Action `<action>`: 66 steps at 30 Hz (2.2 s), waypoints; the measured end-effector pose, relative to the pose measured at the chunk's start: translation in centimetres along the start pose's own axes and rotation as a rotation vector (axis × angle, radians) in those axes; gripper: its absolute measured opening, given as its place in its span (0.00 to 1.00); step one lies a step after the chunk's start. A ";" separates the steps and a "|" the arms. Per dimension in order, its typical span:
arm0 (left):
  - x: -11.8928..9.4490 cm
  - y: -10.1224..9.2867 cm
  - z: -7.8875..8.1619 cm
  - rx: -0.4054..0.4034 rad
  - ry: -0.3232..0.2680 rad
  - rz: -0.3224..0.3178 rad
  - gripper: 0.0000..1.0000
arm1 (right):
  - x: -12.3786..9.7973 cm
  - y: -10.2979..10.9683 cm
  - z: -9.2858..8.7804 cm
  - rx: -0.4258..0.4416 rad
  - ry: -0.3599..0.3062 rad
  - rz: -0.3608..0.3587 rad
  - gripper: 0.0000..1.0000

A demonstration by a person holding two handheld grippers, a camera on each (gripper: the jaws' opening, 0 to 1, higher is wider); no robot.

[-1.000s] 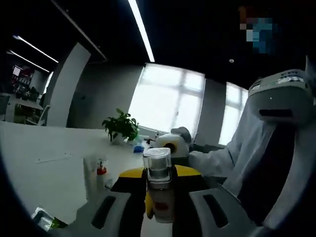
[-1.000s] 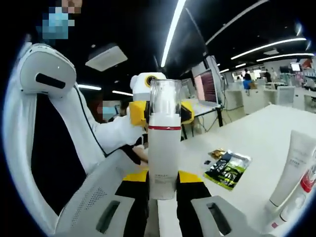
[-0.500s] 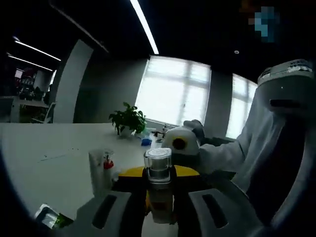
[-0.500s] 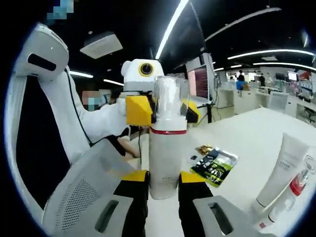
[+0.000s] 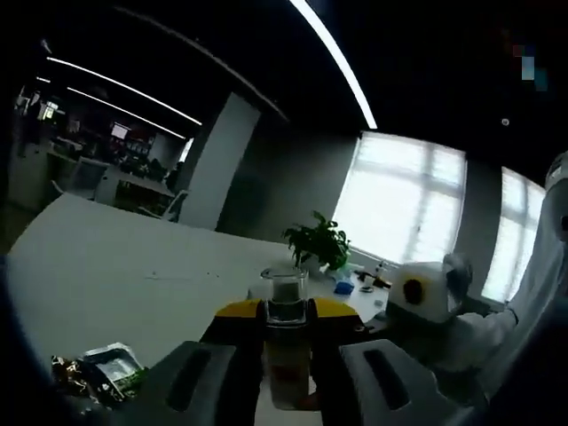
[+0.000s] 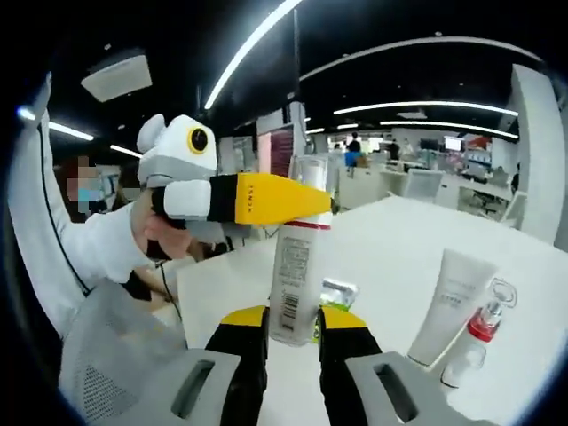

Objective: Arrange the skincare products in the storage area until every visible bottle or jar stands upright without overlapping.

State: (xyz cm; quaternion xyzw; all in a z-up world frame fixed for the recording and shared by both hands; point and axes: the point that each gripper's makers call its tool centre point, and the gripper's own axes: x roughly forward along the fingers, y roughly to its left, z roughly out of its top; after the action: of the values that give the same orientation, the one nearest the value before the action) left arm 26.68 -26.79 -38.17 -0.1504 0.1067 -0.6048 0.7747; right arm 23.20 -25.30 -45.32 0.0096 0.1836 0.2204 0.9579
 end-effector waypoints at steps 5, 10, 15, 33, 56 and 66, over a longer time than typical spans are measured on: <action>-0.4 0.4 0.4 -0.005 -0.034 0.041 0.13 | 0.4 0.2 0.3 0.062 -0.014 -0.019 0.15; -0.3 0.4 0.2 0.005 -0.039 0.089 0.13 | 1.1 0.0 0.3 0.033 0.007 -0.063 0.16; -0.1 -0.1 -0.2 0.050 -0.040 0.127 0.13 | 1.6 -0.5 0.6 -0.001 0.015 -0.112 0.13; -1.3 -3.6 -0.5 0.086 0.048 -0.230 0.17 | -1.1 2.0 0.3 -0.040 0.005 0.183 0.12; -2.8 -9.5 -2.4 0.162 0.100 -0.590 0.16 | -5.3 4.7 -1.1 -0.068 -0.070 0.495 0.11; -2.7 -9.8 -5.3 0.203 0.193 -0.597 0.17 | -5.5 4.8 -0.7 -0.105 -0.108 0.514 0.12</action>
State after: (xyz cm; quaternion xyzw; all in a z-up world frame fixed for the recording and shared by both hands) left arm 15.32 -26.93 -39.60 -0.0392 0.0701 -0.8242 0.5606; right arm 16.33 -23.36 -43.58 0.0179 0.1121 0.4647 0.8782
